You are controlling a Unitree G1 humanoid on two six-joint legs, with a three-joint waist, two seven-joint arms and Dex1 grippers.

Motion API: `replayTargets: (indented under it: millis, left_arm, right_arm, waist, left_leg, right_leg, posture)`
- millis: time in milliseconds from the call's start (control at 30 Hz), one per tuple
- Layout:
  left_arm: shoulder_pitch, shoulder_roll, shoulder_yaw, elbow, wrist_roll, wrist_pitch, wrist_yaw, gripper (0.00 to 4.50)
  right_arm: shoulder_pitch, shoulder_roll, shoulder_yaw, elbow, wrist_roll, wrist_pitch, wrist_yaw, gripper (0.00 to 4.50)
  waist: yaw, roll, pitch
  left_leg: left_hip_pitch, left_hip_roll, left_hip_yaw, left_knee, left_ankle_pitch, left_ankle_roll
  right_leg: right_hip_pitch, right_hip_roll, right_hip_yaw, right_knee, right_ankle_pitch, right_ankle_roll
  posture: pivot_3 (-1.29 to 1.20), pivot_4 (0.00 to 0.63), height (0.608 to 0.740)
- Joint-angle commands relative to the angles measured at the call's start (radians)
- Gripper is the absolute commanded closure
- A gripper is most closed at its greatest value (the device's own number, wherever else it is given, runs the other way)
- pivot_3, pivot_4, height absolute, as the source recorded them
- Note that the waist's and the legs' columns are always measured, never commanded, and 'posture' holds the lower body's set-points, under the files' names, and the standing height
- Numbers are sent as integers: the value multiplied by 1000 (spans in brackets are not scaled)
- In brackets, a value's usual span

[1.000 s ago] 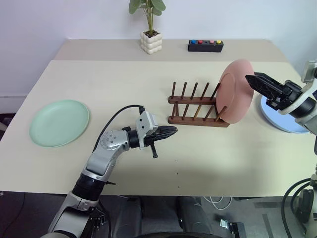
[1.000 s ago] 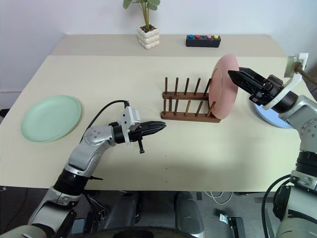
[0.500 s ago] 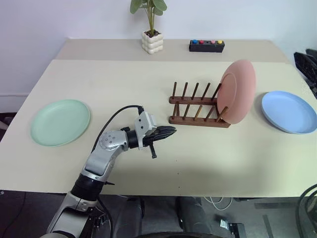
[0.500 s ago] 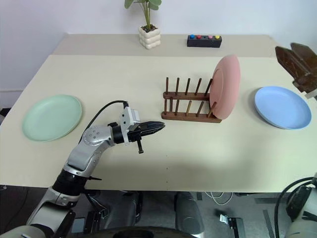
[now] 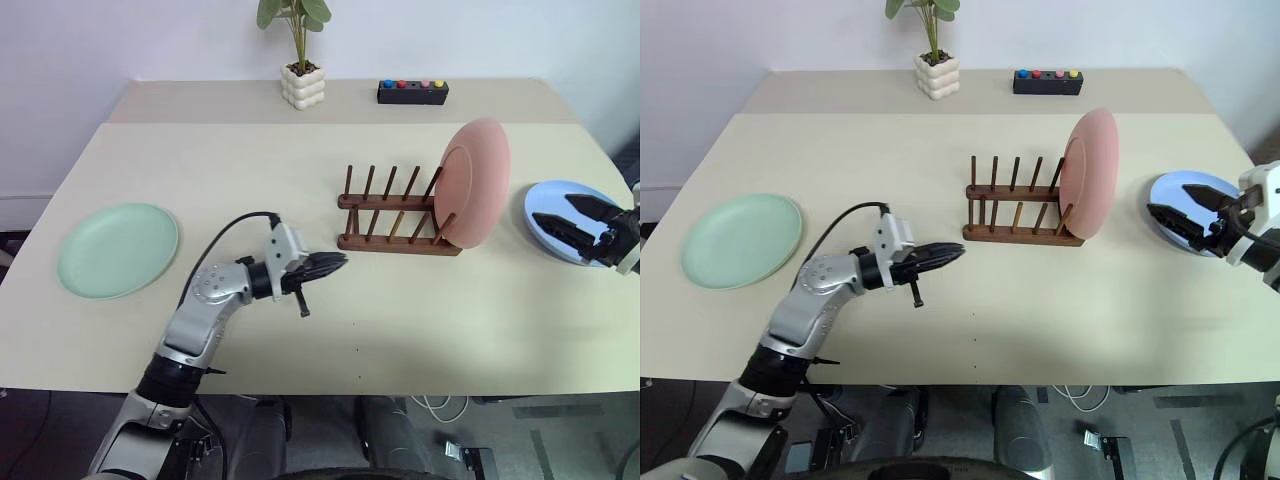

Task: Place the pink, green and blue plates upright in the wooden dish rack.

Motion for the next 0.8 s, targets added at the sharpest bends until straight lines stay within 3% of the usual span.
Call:
replayTargets:
  millis: [33,100,200,367,433,567,700,800]
  left_arm:
    - [9,49,157,-59,-80,44,48,4326]
    - [32,101,236,-70,-102,61,59,4326]
    - [63,167,317,-70,-139,109,62,3444]
    - [112,253,473,-43,-156,128,113,937]
    - [112,285,499,30,-81,123,196,45]
    - [61,307,541,189,26,159,414,45]
    - [6,302,646,280,21,248,601,45]
    - [6,318,665,305,40,284,661,45]
  right_arm:
    - [77,-29,-41,-121,49,11,93,660]
    - [152,-47,-79,-194,98,51,168,660]
    - [213,-72,-121,-287,152,107,219,612]
    - [198,-90,-140,-499,280,198,223,612]
    - [144,-69,-77,-563,299,202,187,612]
    - [27,17,112,-657,281,189,102,612]
    - [-83,139,308,-686,188,154,13,612]
    - [-98,173,364,-690,162,143,3,612]
  waist:
    - [2,-1,0]
    - [3,0,0]
    - [3,0,0]
    - [0,-1,1]
    - [2,-2,1]
    - [2,-4,1]
    - [2,-9,3]
    - [8,-9,2]
  left_leg:
    - [0,0,0,0,0,0]
    - [0,0,-1,0,0,0]
    - [-1,0,-1,0,0,1]
    - [1,1,0,1,0,1]
    - [2,1,0,1,0,0]
    - [2,1,0,0,0,0]
    - [-1,1,-1,1,0,0]
    - [-5,1,-1,0,0,0]
  right_leg:
    - [0,0,0,0,0,0]
    - [0,0,-1,0,0,0]
    - [0,0,0,0,0,1]
    - [1,0,0,0,-2,-3]
    - [1,0,0,0,-2,-4]
    - [1,0,0,-1,-2,-4]
    - [0,0,-1,0,-1,-2]
    - [-4,-1,-2,0,1,1]
  posture:
    - [0,150,730]
    - [0,150,730]
    - [0,150,730]
    - [0,150,730]
    - [0,150,730]
    - [0,150,730]
    - [0,150,730]
    - [0,150,730]
